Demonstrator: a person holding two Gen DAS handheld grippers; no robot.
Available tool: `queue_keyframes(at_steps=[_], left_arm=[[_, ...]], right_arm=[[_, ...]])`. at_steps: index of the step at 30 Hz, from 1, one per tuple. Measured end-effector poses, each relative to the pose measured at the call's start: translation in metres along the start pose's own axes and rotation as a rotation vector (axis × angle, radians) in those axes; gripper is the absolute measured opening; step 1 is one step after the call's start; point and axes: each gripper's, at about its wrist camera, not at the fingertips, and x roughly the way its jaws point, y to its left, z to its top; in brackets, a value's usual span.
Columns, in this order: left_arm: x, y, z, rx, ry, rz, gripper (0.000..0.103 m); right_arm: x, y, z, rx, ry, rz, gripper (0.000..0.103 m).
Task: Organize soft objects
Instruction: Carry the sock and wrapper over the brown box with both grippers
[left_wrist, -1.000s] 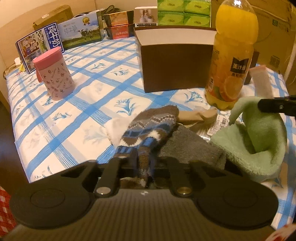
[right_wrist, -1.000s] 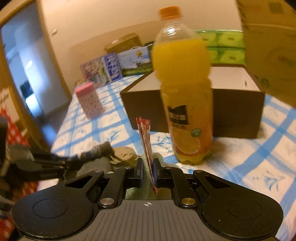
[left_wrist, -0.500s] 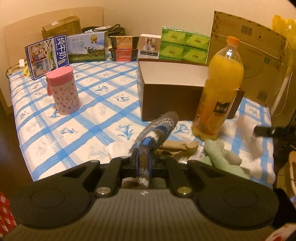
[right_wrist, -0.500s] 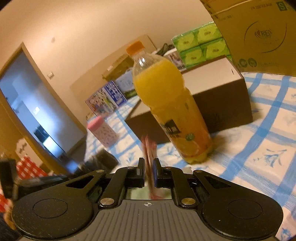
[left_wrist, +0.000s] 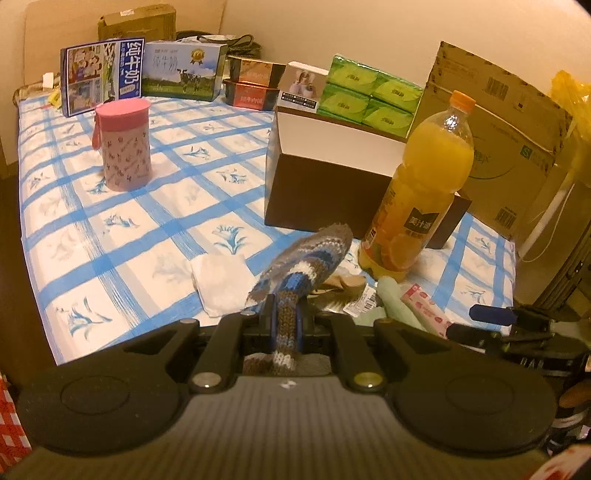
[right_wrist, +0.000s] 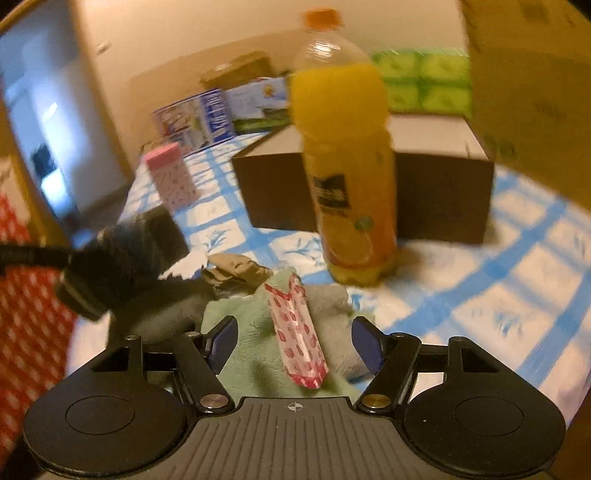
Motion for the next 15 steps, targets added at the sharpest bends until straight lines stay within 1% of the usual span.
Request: queue_keyframes(at_steps=[2,5,7,8,10,11,13,14,15], left_arm=[[0.002,0.001,-0.001,-0.006,0.003,0.001,0.009],[0.003,0.002,0.002,-0.017,0.002,0.006,0.009],[0.001,0.004,0.005,-0.026,-0.01,0.001,0.009],[0.0,0.005,0.007,-0.031,-0.014,-0.003,0.009],[-0.001,0.008,0.011,-0.044,-0.02,-0.006,0.009],[-0.002,0.009,0.013,-0.049,-0.023,-0.007,0.009],[-0.003,0.012,0.016,-0.06,-0.027,-0.003,0.009],[-0.004,0.013,0.017,-0.062,-0.03,0.0,0.009],[-0.005,0.014,0.018,-0.064,-0.033,0.001,0.009]], right_arm=[[0.006,0.005,-0.002,-0.059,0.024,-0.018,0.068],[0.022,0.004,-0.005,-0.105,0.053,-0.028,0.066],[0.03,0.003,-0.006,-0.122,0.066,-0.019,0.055],[0.033,0.004,-0.006,-0.125,0.074,-0.011,0.053],[0.04,0.004,-0.005,-0.127,0.089,0.002,0.04],[0.041,0.004,-0.004,-0.126,0.095,0.004,0.037],[0.045,0.004,-0.004,-0.126,0.1,0.014,0.022],[0.046,0.003,-0.004,-0.123,0.099,0.019,0.008],[0.045,0.003,-0.003,-0.121,0.094,0.015,0.003]])
